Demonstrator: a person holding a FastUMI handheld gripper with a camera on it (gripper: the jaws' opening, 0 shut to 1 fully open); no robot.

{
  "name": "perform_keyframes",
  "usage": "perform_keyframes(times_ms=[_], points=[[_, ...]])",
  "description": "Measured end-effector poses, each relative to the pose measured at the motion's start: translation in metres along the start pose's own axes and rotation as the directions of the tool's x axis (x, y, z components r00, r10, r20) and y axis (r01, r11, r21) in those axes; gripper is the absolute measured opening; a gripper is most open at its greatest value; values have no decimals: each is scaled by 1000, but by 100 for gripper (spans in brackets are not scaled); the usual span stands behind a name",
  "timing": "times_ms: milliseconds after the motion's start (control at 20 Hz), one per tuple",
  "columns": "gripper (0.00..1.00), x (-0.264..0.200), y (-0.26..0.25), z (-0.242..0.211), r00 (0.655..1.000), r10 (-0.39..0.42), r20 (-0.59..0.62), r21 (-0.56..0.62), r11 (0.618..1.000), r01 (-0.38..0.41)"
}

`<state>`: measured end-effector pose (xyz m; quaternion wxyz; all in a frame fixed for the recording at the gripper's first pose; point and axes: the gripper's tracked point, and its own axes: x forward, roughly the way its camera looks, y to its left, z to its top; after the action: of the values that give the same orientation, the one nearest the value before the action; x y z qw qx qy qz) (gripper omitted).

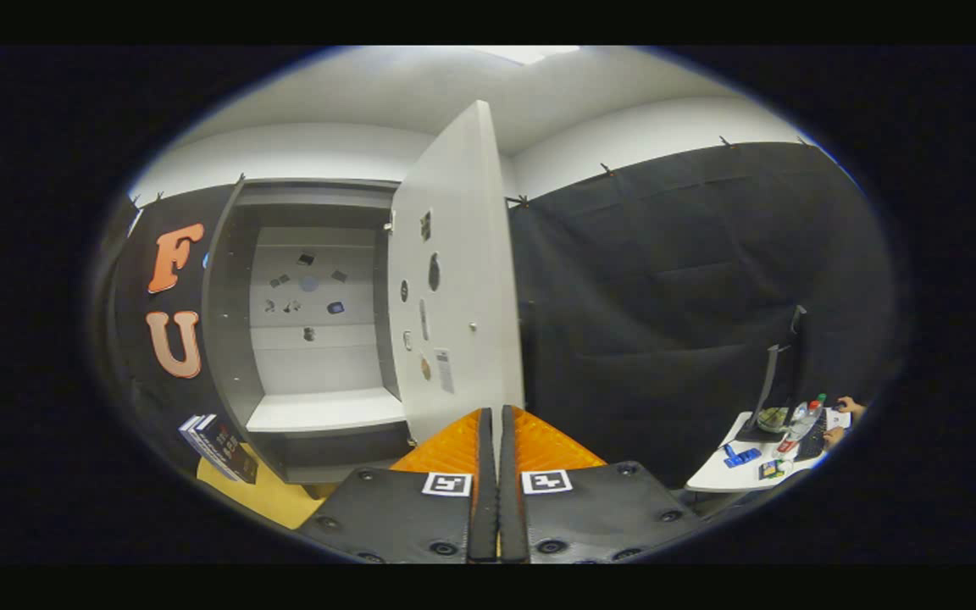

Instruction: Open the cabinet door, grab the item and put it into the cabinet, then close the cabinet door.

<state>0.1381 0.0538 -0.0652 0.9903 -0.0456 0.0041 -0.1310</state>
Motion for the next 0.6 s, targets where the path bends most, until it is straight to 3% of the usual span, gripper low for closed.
perform_keyframes(times_ms=[300, 450, 600], points=[[30, 6, 63, -79, 983, 142, -112, 9, 990, -142], [32, 19, 88, -137, 965, 172, -197, -24, 983, -180], [42, 29, 108, -201, 934, 195, -299, -35, 976, -214]])
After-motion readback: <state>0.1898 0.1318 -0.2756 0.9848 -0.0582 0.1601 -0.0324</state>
